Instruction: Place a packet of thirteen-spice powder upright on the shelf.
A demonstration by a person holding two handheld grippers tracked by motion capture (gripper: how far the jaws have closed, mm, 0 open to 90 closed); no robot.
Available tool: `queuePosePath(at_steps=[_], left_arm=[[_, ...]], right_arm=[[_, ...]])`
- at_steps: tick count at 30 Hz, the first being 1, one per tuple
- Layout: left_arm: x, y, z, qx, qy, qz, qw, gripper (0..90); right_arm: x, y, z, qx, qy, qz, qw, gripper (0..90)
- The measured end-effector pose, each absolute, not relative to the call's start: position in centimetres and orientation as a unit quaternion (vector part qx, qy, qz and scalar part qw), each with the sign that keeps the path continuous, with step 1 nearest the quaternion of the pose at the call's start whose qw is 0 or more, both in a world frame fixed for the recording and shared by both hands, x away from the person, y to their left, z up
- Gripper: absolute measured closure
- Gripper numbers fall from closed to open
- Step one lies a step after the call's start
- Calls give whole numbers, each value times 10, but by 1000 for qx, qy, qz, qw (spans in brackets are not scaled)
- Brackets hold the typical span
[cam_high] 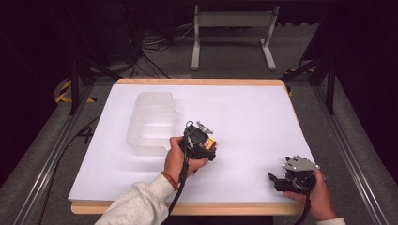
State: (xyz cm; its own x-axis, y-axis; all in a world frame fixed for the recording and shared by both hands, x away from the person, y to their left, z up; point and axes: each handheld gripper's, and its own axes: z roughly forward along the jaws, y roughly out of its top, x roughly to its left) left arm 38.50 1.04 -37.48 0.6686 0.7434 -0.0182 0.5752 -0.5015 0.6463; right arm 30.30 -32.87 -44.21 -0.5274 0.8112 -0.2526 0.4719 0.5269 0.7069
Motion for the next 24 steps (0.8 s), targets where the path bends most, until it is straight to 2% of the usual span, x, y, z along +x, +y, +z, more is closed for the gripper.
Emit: queuePosePath(at_steps=[15,19,24], left_arm=[[385,84,-341,809,389,178,403,321],[382,97,-335,793,382,173,442,321],[375,103,-325,785,372,188,459,321]], right_arm=[[297,-328,-434,372,812,341,293,149],[294,-327,-430,361,808,365,290,159],[293,-326,-428,355,807,370,294,160]])
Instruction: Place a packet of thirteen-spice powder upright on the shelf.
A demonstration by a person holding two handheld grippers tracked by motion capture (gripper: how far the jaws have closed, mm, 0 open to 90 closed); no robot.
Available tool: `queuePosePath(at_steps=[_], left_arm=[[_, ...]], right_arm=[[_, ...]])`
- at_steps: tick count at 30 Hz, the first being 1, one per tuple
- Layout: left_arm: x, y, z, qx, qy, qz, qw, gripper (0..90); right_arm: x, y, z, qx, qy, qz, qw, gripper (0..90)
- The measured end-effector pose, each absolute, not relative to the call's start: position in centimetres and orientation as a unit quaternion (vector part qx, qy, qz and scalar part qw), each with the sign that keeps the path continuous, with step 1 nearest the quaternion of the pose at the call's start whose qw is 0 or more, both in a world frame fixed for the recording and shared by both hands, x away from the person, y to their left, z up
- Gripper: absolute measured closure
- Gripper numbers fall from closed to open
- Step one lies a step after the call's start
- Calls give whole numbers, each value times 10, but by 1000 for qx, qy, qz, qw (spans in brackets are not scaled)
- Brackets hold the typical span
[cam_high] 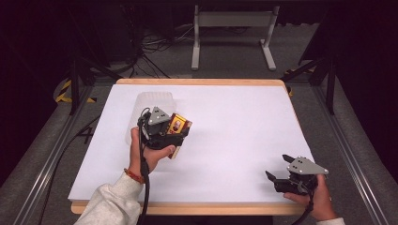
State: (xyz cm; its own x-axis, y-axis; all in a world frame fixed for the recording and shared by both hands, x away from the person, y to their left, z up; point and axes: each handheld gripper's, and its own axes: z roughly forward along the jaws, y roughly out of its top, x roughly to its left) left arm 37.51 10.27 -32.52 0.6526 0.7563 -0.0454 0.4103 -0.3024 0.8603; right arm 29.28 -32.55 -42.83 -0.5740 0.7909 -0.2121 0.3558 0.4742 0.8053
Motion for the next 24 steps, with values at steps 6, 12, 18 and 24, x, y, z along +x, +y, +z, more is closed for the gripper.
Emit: queuePosePath(at_steps=[6,12,18,24], left_arm=[[378,115,-314,769,383,209,468,322],[388,134,-315,738,417,235,476,321],[395,150,-316,710,448,253,481,321],[410,167,-320,685,473,269,484,322]], right_arm=[[293,-325,-429,358,806,365,298,160],[293,-325,-429,359,806,365,298,160],[294,-325,-430,357,808,363,298,159],[294,-324,-431,357,809,361,297,159]])
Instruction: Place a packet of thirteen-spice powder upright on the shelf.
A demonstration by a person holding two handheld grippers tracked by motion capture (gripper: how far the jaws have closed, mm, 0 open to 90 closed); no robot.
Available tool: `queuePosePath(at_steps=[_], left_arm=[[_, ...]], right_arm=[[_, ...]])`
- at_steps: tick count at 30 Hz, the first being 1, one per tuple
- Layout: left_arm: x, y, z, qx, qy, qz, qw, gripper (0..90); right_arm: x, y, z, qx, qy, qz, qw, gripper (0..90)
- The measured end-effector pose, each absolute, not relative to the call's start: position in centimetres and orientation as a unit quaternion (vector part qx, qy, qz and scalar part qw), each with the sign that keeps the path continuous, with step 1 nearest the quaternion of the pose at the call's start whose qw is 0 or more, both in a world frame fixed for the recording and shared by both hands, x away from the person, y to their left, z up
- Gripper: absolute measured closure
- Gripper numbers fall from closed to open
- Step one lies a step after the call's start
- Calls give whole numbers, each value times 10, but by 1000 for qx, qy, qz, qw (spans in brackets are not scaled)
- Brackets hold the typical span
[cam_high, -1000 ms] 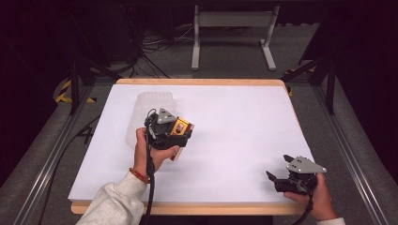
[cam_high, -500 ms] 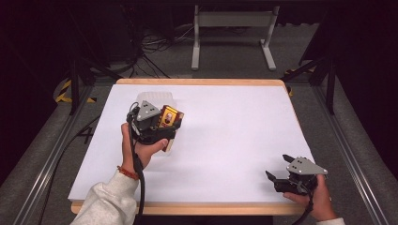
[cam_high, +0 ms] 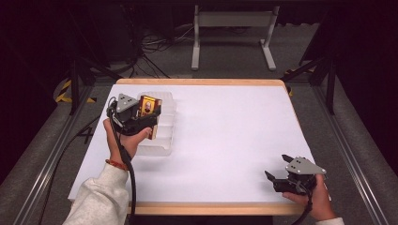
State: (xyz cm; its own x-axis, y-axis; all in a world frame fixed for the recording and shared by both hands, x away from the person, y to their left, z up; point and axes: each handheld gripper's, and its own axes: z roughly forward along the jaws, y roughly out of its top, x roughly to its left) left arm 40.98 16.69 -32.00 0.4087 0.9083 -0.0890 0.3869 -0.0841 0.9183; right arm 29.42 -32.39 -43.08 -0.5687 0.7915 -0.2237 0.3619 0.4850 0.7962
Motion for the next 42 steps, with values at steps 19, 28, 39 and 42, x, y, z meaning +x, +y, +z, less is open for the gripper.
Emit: queuePosePath(at_steps=[19,28,39,42], left_arm=[[454,145,-343,666,515,247,480,321],[465,145,-354,657,536,231,478,320],[478,141,-352,659,530,234,480,319],[480,137,-354,668,527,236,470,319]], right_arm=[[295,-324,-433,355,812,357,295,158],[295,-323,-433,352,815,355,292,158],[296,-322,-435,351,818,352,289,158],[296,-323,-435,351,818,352,290,158]])
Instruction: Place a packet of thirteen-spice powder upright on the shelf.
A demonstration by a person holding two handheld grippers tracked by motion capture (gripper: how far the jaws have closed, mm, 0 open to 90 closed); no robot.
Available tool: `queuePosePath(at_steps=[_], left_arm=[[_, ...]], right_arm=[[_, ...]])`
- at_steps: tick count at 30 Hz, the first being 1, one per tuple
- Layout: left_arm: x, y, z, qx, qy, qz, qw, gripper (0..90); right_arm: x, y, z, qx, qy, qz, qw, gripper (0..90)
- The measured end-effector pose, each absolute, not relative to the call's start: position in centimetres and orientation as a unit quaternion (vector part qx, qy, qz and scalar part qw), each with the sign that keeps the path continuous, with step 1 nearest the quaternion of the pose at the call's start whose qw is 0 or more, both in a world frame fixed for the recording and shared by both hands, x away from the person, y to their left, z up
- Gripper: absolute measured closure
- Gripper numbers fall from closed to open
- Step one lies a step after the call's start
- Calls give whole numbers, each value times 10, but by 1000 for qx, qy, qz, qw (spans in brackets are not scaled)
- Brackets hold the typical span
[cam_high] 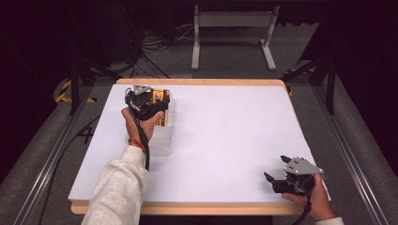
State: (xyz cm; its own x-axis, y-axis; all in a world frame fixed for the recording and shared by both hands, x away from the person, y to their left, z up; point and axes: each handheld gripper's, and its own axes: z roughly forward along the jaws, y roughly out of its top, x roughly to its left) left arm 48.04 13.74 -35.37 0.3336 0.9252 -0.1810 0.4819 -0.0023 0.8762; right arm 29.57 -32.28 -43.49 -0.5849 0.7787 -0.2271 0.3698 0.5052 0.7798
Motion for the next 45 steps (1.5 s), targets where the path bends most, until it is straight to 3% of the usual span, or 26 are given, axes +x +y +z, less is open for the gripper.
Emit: queuePosePath(at_steps=[20,40,45], left_arm=[[482,141,-355,680,531,227,452,306],[463,152,-355,723,512,222,408,313],[455,155,-354,727,502,209,420,255]], right_arm=[[295,-321,-434,346,821,349,292,156],[295,-318,-434,344,823,346,292,151],[295,-318,-435,343,825,343,291,150]])
